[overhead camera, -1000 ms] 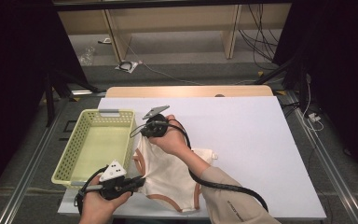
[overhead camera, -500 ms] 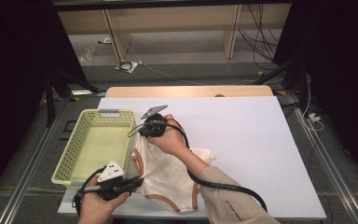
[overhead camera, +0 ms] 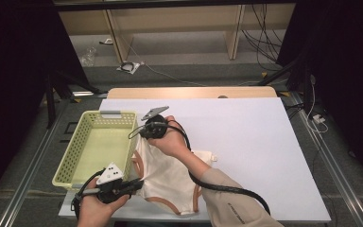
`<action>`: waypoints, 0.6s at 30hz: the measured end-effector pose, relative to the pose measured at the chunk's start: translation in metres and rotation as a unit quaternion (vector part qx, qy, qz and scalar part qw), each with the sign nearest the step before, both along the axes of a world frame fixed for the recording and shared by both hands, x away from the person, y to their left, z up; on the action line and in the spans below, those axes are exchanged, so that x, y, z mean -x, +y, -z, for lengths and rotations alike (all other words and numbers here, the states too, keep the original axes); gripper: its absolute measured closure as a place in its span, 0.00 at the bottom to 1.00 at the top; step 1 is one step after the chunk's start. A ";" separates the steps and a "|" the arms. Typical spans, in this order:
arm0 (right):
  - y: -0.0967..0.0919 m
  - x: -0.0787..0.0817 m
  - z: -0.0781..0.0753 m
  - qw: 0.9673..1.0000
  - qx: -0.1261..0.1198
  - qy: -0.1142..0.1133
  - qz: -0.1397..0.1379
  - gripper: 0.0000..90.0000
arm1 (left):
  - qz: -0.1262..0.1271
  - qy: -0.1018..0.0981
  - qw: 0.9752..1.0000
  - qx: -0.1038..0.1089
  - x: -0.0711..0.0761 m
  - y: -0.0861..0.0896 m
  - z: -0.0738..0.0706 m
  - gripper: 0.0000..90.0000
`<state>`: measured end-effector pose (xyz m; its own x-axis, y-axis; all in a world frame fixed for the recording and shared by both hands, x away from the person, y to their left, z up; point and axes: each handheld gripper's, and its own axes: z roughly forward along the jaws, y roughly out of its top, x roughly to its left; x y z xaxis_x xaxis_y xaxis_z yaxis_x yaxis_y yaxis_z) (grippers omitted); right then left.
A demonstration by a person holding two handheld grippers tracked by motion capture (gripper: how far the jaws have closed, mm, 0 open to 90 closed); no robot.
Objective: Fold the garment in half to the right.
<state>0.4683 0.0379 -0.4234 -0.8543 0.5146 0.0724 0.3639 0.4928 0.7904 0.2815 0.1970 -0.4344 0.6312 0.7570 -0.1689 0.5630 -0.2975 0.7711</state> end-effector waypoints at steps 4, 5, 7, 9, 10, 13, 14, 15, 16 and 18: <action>0.001 0.000 0.000 1.000 -0.001 0.001 0.000 0.99 | 0.000 0.000 1.000 -0.001 0.000 0.001 0.000 0.95; 0.001 0.000 0.000 1.000 -0.001 0.001 -0.001 0.99 | 0.000 0.000 1.000 -0.001 0.000 0.001 0.000 0.95; 0.002 0.000 0.000 1.000 -0.002 0.001 -0.002 0.99 | 0.000 0.000 1.000 -0.001 0.000 0.002 -0.001 0.95; 0.002 0.000 -0.001 1.000 -0.001 0.000 -0.002 0.99 | -0.001 0.001 1.000 0.000 0.001 0.002 -0.001 0.95; 0.002 0.000 0.000 1.000 -0.003 0.000 -0.001 0.99 | -0.002 0.001 1.000 0.000 0.001 0.002 -0.001 0.95; 0.001 0.000 0.000 1.000 -0.003 0.001 0.000 0.99 | -0.001 0.001 1.000 0.000 0.001 0.002 0.000 0.95; 0.001 0.001 0.000 1.000 -0.003 0.002 0.001 0.99 | -0.001 0.001 1.000 -0.001 0.000 0.002 0.000 0.95; 0.001 0.001 0.000 1.000 -0.005 0.002 0.001 0.99 | -0.001 0.001 1.000 -0.001 0.001 0.001 0.000 0.95; 0.001 0.001 0.001 1.000 -0.004 0.001 0.000 0.99 | 0.000 0.001 1.000 -0.001 0.001 0.001 0.000 0.95; 0.000 0.001 0.001 1.000 -0.004 0.002 -0.001 0.99 | 0.000 0.001 1.000 -0.002 0.001 0.000 0.001 0.95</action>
<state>0.4676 0.0380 -0.4249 -0.8547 0.5130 0.0799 0.3661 0.4863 0.7934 0.2808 0.1970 -0.4350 0.6311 0.7573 -0.1682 0.5651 -0.3003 0.7684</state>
